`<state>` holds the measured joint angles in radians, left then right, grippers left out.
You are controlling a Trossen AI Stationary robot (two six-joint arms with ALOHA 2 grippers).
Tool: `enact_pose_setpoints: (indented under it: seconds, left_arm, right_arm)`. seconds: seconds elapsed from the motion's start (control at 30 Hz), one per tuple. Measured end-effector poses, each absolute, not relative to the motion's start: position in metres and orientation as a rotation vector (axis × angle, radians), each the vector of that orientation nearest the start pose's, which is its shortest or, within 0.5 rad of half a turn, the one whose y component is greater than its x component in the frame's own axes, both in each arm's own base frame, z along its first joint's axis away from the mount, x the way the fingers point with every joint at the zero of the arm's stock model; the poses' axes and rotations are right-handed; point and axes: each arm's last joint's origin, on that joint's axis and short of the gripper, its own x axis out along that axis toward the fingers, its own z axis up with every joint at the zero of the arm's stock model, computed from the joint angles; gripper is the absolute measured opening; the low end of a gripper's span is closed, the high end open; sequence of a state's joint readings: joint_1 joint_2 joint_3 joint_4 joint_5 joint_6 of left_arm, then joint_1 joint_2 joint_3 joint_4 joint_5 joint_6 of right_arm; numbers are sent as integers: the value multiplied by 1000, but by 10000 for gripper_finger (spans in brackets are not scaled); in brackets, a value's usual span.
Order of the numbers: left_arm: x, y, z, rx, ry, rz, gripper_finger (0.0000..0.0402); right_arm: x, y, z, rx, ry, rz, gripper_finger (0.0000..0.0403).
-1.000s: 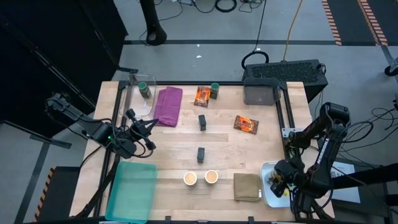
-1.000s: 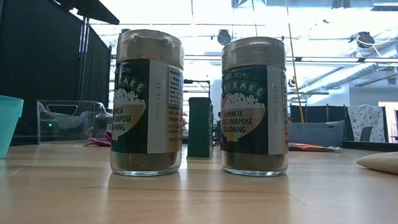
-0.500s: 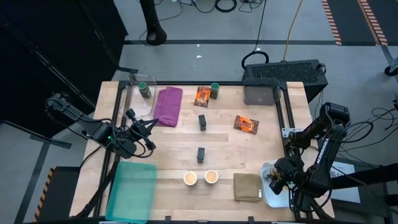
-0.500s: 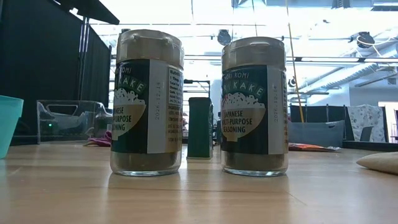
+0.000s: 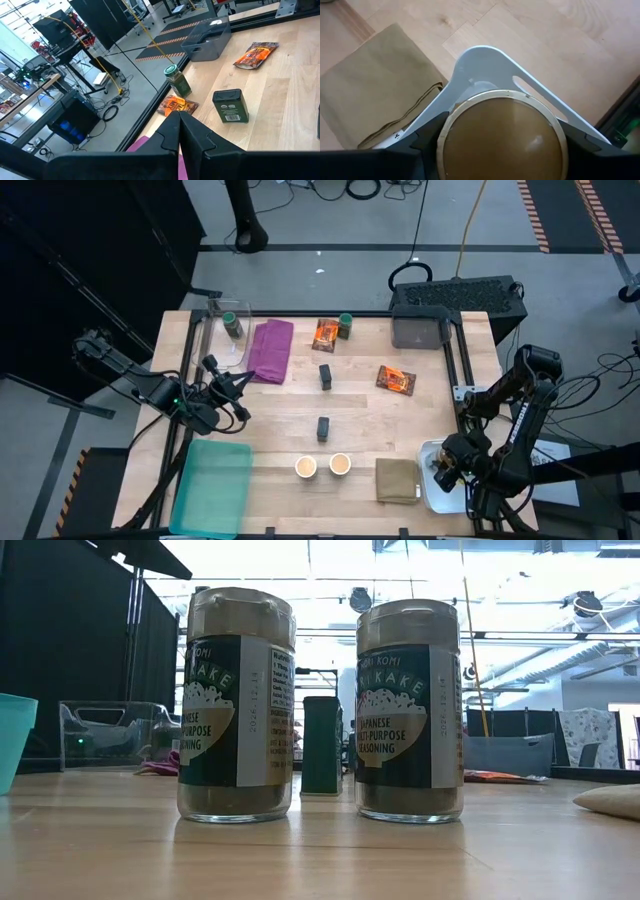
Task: Sort spices by type
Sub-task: Put the top golden seasoning bottle into the white bin
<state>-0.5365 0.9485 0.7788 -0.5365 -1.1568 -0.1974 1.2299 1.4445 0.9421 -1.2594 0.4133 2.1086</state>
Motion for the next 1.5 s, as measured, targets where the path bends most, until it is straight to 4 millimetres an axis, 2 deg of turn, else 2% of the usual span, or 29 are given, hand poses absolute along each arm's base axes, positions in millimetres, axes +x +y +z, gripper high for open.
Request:
enact_pose_setpoints:
  seconds: [0.47, 1.23, 1.5]
  left_arm:
    - [167, -68, 284, 351, 412, 633, 11]
    - [167, -68, 284, 355, 415, 633, 11]
    - [167, -68, 284, 355, 415, 633, 11]
  right_arm:
    - [83, 198, 205, 425, 1053, -683, 246]
    - [101, 189, 204, 473, 1073, -768, 246]
    - [101, 189, 204, 485, 1068, -776, 246]
